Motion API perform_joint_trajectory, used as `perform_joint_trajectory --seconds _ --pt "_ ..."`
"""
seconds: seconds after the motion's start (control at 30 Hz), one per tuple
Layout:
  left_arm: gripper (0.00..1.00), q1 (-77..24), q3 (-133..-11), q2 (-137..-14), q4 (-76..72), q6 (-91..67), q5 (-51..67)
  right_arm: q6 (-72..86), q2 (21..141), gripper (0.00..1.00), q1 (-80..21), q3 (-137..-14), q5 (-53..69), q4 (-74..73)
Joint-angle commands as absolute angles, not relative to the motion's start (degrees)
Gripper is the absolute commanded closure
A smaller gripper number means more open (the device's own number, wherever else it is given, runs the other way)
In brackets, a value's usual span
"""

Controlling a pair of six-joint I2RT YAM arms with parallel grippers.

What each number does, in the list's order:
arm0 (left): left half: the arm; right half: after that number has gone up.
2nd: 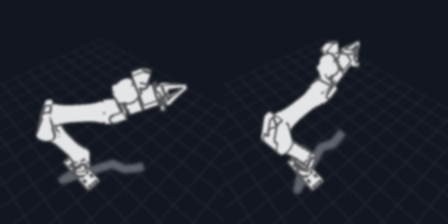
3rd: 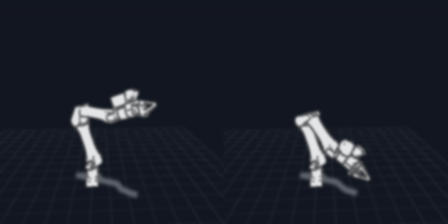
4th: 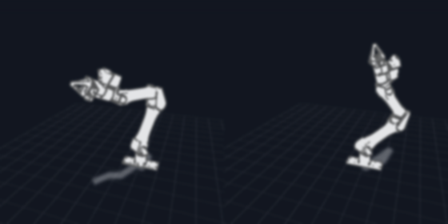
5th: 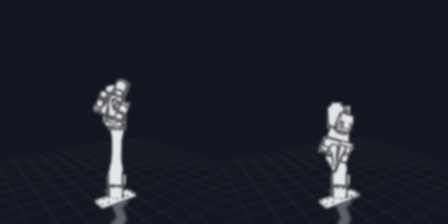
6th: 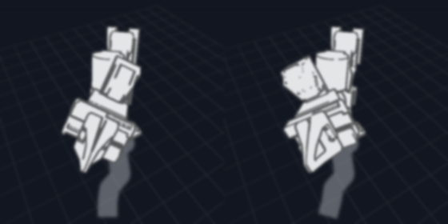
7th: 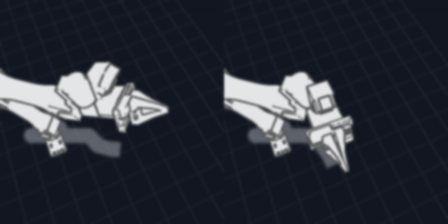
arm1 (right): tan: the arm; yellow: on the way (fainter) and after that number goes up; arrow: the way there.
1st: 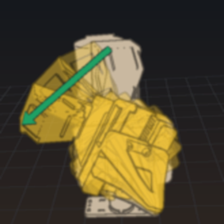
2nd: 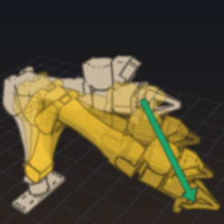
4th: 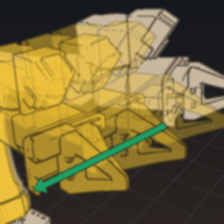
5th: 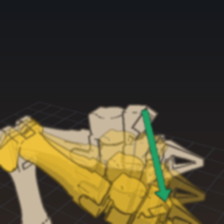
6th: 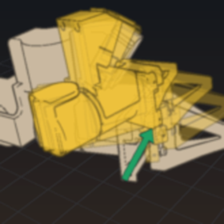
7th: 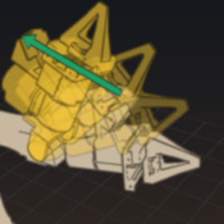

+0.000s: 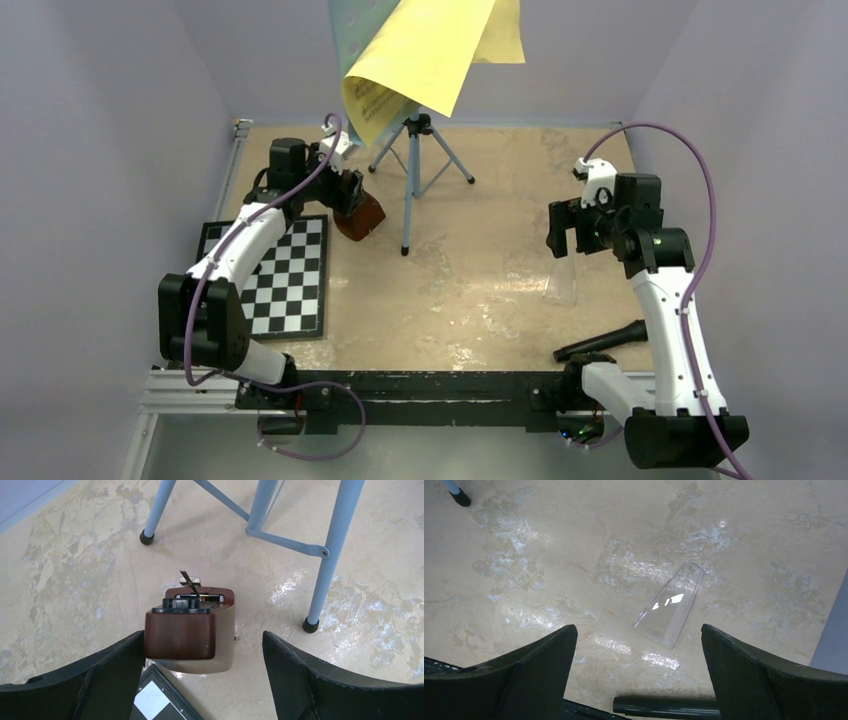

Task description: Pack up the instrument practice props

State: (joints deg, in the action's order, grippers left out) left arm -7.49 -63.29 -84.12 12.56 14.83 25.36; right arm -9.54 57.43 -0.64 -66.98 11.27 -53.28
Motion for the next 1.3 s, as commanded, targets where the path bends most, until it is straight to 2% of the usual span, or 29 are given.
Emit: perform_joint_trajectory --seconds 0.0,0.33,0.4,0.53,0.63,0.73,1.03,1.27 --pt "0.13 -9.3 -66.2 -85.3 9.4 16.5 23.5 -10.6 56.1 0.01 -0.6 -66.5 11.8 -53.1" --pt "0.35 -9.7 -69.6 -89.0 12.2 18.7 22.0 -10.6 58.0 0.01 -0.6 -68.4 11.8 -53.4" --pt "0.43 -9.7 -70.6 -90.0 14.0 19.8 22.5 -10.6 58.4 0.01 -0.6 -68.8 11.8 -53.5" --pt "0.68 -9.7 -71.4 -90.9 17.3 22.4 23.8 -10.7 59.1 0.01 -0.6 -69.5 11.8 -53.7" --pt "0.80 -9.2 -71.2 -89.7 19.9 24.7 27.7 -11.1 59.3 0.02 -0.6 -70.1 11.7 -54.2" --pt "0.98 -8.8 -71.4 -87.5 23.5 26.3 31.1 -11.4 59.2 0.02 -0.6 -70.4 11.7 -54.6" --pt "1.00 -8.0 -68.1 -79.2 40.2 34.9 45.4 -13.2 59.4 0.02 -0.6 -72.1 14.7 -55.4" --pt "1.00 -8.7 -63.9 -73.8 51.8 50.5 54.7 -16.0 59.0 0.04 -0.6 -71.9 24.4 -55.2"
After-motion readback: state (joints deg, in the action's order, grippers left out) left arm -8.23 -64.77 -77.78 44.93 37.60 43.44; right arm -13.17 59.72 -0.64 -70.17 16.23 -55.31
